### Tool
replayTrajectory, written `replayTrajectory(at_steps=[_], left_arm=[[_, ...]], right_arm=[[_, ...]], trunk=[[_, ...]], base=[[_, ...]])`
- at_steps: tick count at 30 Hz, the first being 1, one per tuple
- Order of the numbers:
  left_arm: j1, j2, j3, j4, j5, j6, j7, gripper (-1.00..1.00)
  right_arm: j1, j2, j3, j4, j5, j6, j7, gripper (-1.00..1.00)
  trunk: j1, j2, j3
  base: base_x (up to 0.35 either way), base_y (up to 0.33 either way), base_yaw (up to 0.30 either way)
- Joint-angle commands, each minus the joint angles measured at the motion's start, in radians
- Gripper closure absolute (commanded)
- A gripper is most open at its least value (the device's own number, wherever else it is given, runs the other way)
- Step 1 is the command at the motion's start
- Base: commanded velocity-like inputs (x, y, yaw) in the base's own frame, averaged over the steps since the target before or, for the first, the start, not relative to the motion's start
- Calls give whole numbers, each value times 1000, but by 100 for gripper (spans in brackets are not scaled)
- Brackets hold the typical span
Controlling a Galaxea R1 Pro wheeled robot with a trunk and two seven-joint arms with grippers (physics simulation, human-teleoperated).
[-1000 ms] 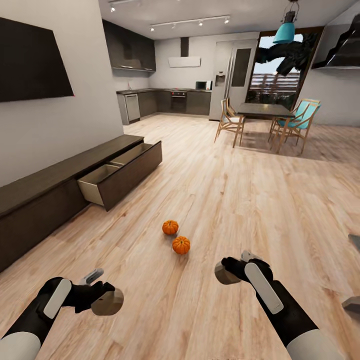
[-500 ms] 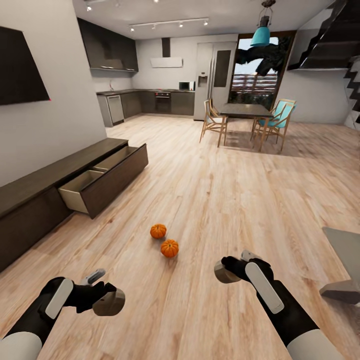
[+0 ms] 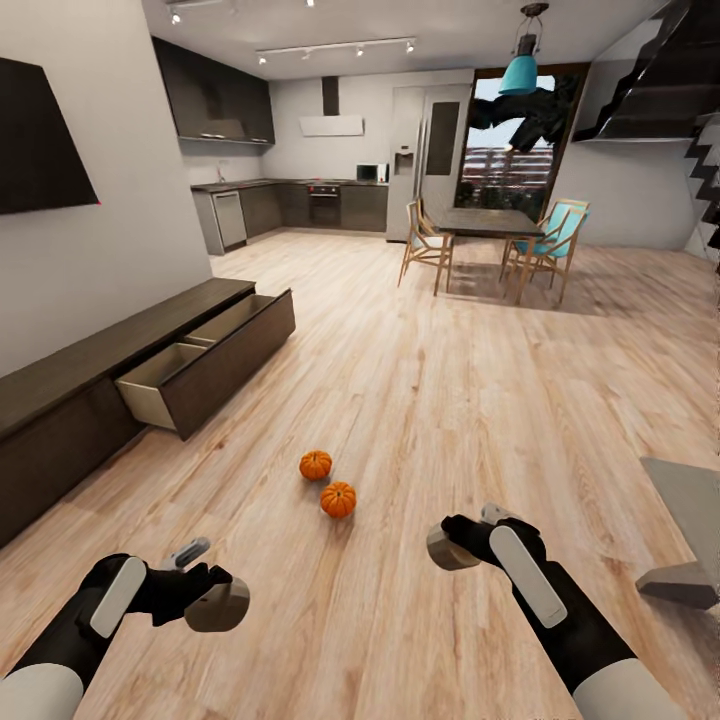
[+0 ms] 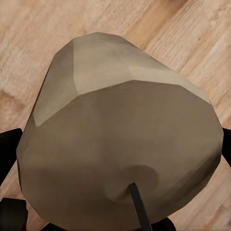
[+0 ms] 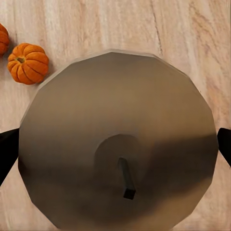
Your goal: Place each of the two pumpkins and all three candles from the living room inside a cabinet in the living room (use any cabinet), then make sure every cabinet is closed, and position the cauldron so it is next to a table in the living room.
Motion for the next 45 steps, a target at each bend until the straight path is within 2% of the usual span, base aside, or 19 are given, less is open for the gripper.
replayTrajectory(at_steps=[1, 17, 27, 45], left_arm=[[0, 0, 2, -1, 4, 5, 2, 100], [0, 2, 1, -24, 4, 5, 2, 100], [0, 4, 1, -24, 3, 4, 2, 100], [0, 11, 1, -24, 3, 5, 2, 100]], right_arm=[[-1, -1, 3, -1, -8, 0, -11, 100], [-1, -1, 5, 2, 0, 0, -11, 100], [-1, -1, 7, 2, 3, -1, -11, 100], [-1, 1, 10, 2, 3, -2, -21, 100]], trunk=[[0, 0, -1], [0, 0, -1], [0, 0, -1], [0, 0, -11]], base=[[0, 0, -192], [0, -1, -274], [91, -122, -275], [254, -85, 22]])
